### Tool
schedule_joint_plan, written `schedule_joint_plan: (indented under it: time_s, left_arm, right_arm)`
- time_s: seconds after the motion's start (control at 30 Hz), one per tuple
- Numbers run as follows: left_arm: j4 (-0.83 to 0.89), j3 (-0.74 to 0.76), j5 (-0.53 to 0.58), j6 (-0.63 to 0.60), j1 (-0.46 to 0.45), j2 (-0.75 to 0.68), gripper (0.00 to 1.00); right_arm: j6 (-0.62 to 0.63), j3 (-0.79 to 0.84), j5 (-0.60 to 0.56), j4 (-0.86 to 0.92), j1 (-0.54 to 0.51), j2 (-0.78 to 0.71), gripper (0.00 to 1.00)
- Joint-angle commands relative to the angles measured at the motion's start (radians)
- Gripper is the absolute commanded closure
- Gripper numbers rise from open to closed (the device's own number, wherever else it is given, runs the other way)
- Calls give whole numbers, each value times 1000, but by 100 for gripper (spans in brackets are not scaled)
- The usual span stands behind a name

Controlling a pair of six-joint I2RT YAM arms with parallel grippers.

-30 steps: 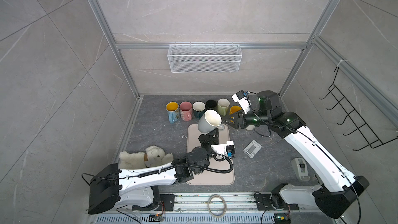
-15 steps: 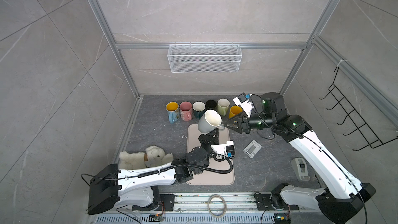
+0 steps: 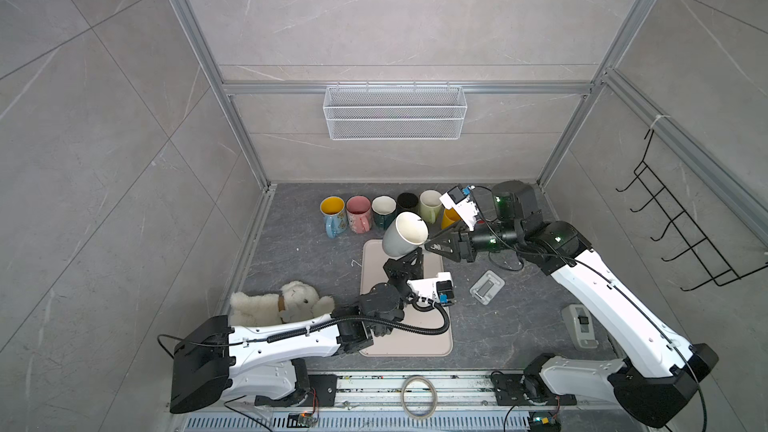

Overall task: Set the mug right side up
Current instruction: 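Close the right gripper on the gray mug's handle while the left holds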

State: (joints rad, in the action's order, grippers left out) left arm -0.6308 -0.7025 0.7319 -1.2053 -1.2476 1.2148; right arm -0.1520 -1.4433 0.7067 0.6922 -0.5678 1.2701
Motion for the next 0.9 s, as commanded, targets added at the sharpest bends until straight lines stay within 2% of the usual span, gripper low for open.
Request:
schedule_joint_plan:
  time_s: [0.0, 0.23, 0.53, 0.87]
  left_arm:
    - [-145, -49, -8, -45, -4, -11, 100]
    - [-184, -49, -11, -60, -5, -5, 100]
    - [-186, -40, -15, -56, -3, -27, 100]
    - [-204, -34, -20, -68, -5, -21, 100]
  right_arm:
    - [19, 4, -18, 26, -24, 15, 54]
    - [47, -18, -102, 81, -58, 39, 54]
    - [112, -40, -241, 142, -60, -25, 51]
    - [123, -34, -314, 137, -60, -48, 51]
